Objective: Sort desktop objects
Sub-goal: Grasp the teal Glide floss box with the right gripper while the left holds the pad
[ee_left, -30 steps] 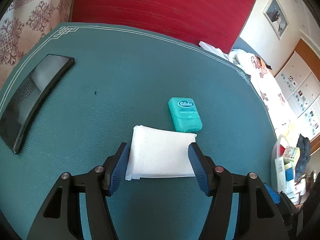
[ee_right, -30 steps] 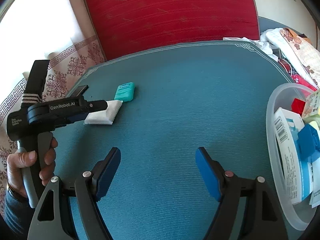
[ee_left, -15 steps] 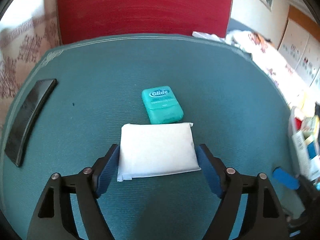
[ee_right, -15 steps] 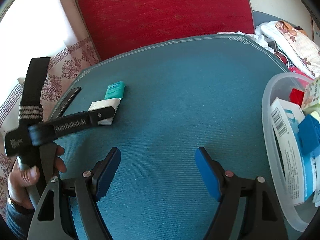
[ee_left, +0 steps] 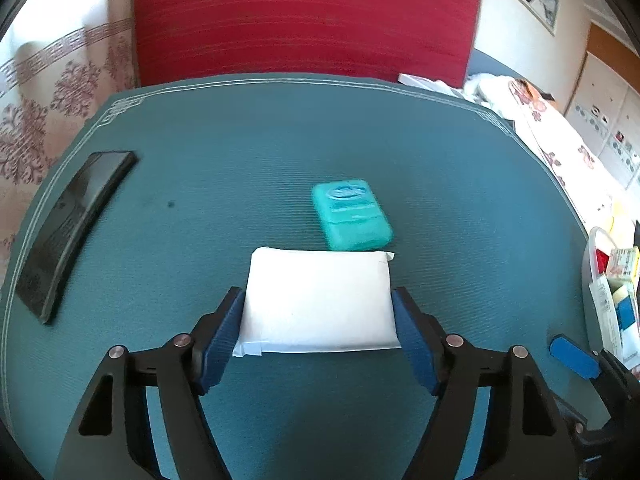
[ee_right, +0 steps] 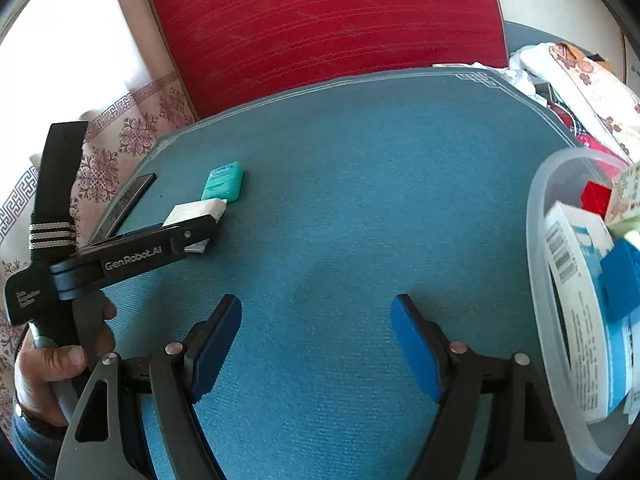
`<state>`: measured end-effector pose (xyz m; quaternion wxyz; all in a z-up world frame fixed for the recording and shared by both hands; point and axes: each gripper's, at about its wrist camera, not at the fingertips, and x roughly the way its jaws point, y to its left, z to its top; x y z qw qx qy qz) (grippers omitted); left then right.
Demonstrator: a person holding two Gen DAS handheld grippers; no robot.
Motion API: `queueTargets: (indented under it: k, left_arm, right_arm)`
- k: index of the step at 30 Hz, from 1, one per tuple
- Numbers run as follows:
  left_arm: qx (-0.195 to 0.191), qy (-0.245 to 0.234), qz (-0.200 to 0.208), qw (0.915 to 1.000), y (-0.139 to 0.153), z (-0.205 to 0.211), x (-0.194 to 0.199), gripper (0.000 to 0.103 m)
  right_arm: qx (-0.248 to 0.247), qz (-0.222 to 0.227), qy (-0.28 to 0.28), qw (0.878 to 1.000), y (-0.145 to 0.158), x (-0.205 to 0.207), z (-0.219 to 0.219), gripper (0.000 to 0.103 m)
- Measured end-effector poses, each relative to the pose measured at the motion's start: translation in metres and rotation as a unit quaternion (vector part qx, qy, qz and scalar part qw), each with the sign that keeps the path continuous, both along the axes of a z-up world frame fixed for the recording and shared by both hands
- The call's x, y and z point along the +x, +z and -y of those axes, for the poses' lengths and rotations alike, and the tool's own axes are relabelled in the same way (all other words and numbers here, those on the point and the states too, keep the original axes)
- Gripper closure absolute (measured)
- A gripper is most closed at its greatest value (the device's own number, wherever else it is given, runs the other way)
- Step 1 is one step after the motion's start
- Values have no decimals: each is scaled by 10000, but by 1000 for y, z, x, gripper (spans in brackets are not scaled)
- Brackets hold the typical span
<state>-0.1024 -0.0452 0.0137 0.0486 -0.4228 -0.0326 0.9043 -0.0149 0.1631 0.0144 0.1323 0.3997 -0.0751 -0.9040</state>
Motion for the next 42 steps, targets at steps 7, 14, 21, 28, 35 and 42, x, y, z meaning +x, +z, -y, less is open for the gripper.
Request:
queueTargets:
  k: [7, 14, 21, 28, 35, 42]
  left_arm:
    - [-29, 563, -302, 9980, 15, 29, 4, 27]
    - [-133, 965, -448, 9942, 23, 49, 4, 27]
    - [-51, 1119, -438, 9927, 22, 60, 7, 27]
    - [-48, 1262, -442, 9910, 19, 69, 7, 27]
    - [41, 1428, -420, 9888, 19, 78, 7, 27]
    - [110, 1506, -405, 9877, 18, 83, 7, 27]
  right_arm:
    - [239, -93, 131, 9996, 6, -22, 23, 23]
    - [455, -158, 301, 9984, 4, -47, 56, 23]
    - [541, -178, 471, 9973, 1, -67, 82, 23]
    - [639, -184, 658, 9956, -1, -78, 103, 23]
    - [737, -188, 657, 9949, -1, -98, 114, 23]
    - [966, -172, 612, 9933, -2, -110, 123, 23]
